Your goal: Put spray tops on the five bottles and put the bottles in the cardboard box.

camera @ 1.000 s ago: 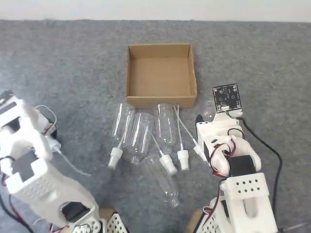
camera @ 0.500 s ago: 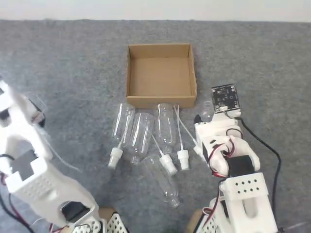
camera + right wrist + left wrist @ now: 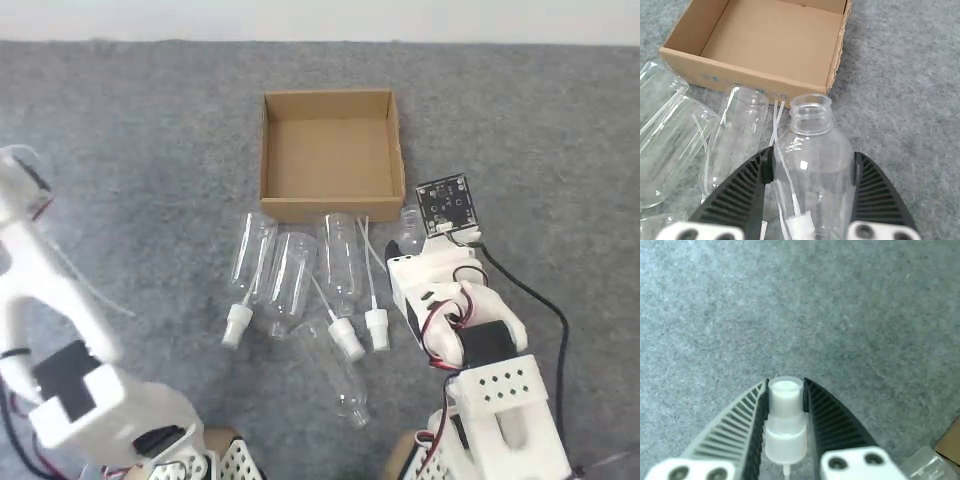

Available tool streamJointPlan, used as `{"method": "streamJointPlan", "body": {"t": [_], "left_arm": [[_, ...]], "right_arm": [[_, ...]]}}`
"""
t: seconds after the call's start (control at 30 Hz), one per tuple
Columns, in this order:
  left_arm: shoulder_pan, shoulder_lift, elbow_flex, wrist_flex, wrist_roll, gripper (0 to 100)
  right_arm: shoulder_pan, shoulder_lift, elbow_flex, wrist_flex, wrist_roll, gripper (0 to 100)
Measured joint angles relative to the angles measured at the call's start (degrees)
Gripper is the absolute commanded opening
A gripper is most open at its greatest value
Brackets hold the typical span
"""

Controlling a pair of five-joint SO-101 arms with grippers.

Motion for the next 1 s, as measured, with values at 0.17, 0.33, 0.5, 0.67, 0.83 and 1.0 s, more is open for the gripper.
{"method": "streamJointPlan", "body": {"t": [0.17,0.33,0.5,0.67,0.83,1.0], "left_arm": [[2.3,-4.0,0.0,0.0,0.1,1],[5.5,-10.5,0.0,0.0,0.2,1],[8.9,-16.1,0.0,0.0,1.9,1],[12.0,-21.2,0.0,0.0,4.1,1],[15.2,-25.7,0.0,0.0,5.0,1],[18.4,-30.4,0.1,0.0,6.6,1]], "right_arm": [[0.1,0.0,0.0,0.0,0.0,13.9],[-0.1,0.0,0.0,0.0,0.0,13.9],[-2.5,0.0,0.0,0.0,0.0,13.9],[-3.9,-0.2,0.0,0.0,0.0,13.9],[-3.9,-6.1,0.0,0.0,0.0,13.9],[-5.8,-15.0,0.0,0.0,0.0,13.9]]}}
